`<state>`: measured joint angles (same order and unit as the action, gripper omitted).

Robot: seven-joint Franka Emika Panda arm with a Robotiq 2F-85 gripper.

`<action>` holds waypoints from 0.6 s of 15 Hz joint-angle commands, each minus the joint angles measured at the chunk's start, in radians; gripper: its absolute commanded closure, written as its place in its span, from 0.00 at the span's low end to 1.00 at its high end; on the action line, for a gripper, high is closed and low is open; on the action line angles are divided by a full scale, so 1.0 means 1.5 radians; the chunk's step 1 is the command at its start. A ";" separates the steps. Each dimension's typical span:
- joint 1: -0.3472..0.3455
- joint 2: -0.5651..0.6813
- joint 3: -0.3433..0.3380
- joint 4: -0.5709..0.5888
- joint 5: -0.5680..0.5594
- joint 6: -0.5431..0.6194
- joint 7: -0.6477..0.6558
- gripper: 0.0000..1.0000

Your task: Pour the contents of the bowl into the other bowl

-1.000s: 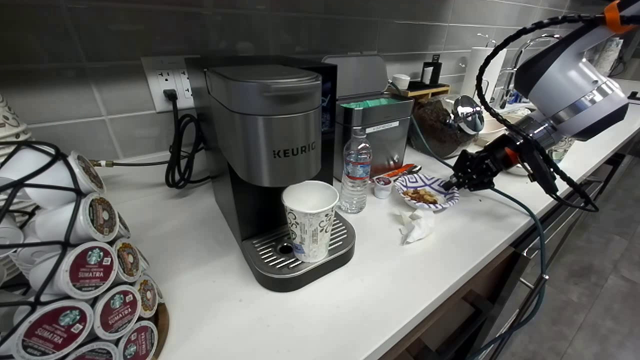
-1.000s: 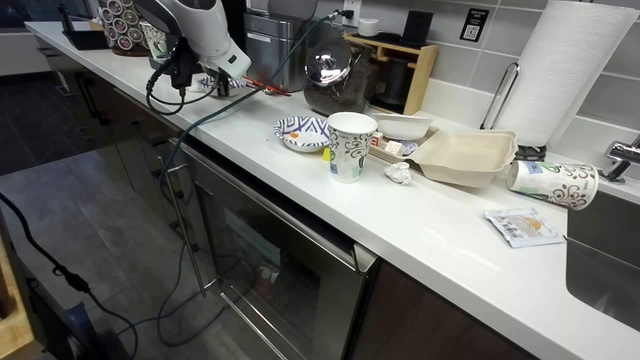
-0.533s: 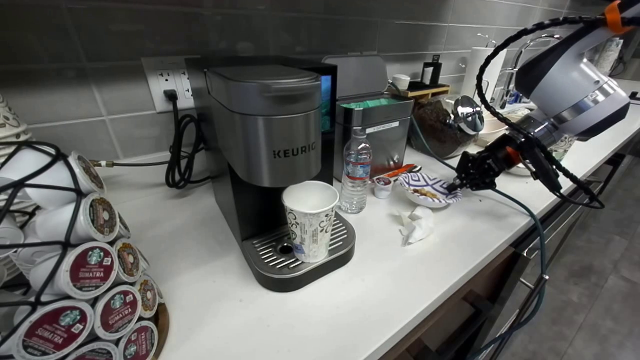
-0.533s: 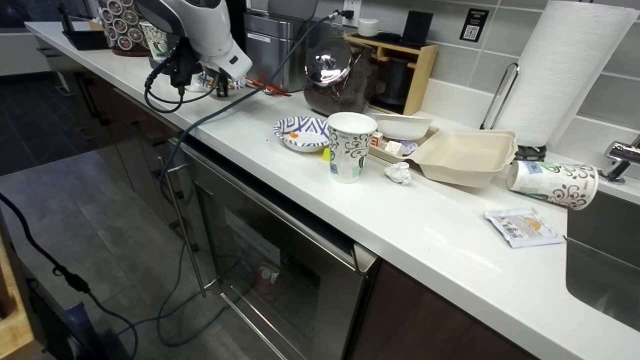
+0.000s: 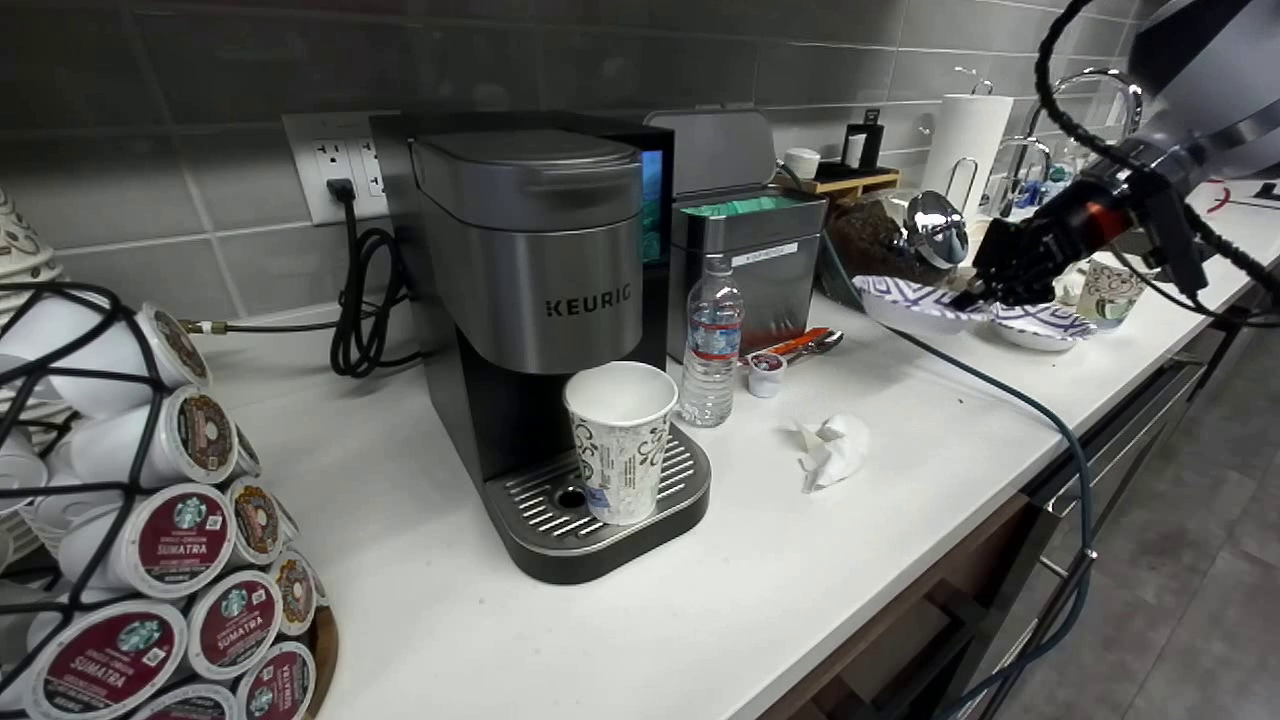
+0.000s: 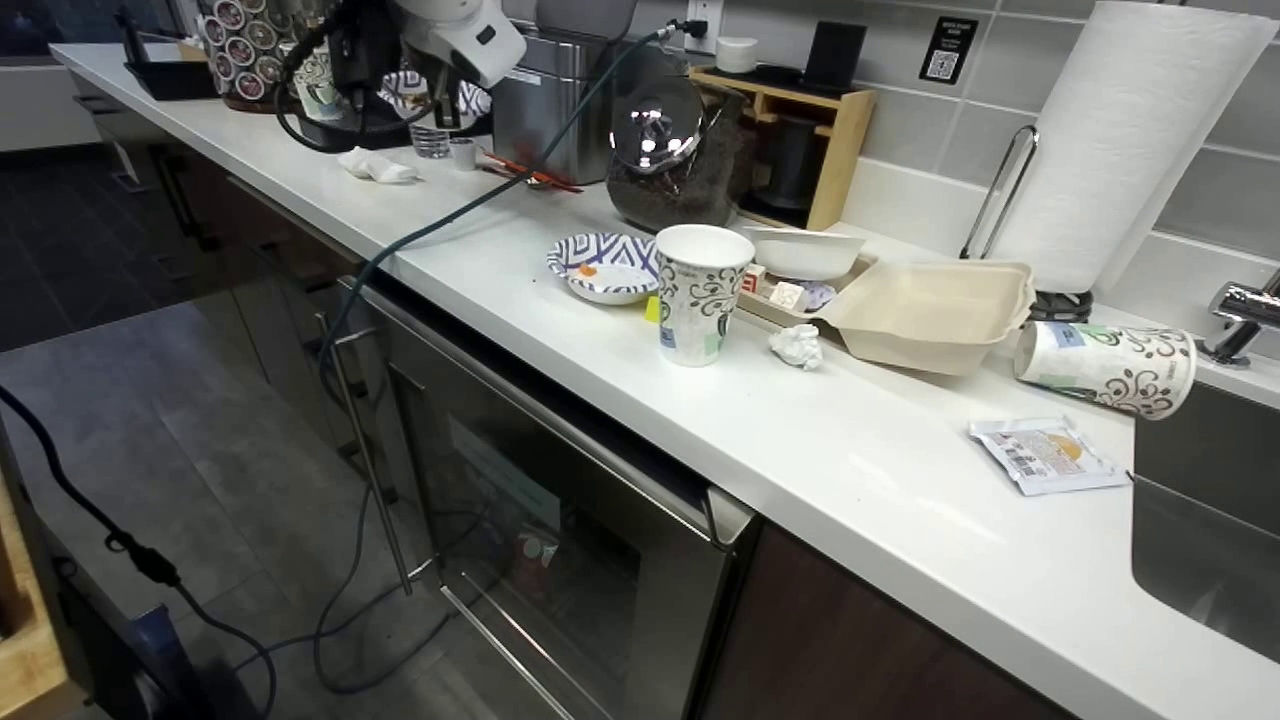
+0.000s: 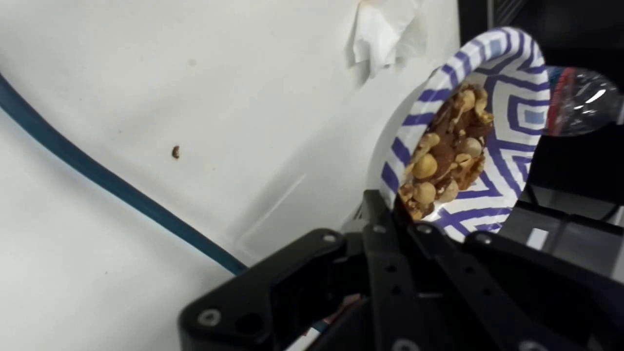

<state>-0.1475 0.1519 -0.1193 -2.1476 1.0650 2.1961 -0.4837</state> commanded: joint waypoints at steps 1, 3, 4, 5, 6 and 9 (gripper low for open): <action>-0.020 -0.061 -0.024 -0.002 -0.050 -0.033 0.041 0.99; -0.029 -0.060 -0.038 0.014 -0.065 0.014 0.056 0.99; -0.033 -0.055 -0.044 0.022 -0.067 0.039 0.062 0.99; -0.040 -0.046 -0.052 0.032 -0.071 0.060 0.074 0.99; -0.045 -0.038 -0.059 0.039 -0.071 0.088 0.083 0.99; -0.064 -0.009 -0.078 0.060 -0.076 0.158 0.112 0.99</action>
<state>-0.2216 0.0855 -0.2182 -2.1007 0.9799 2.3574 -0.3777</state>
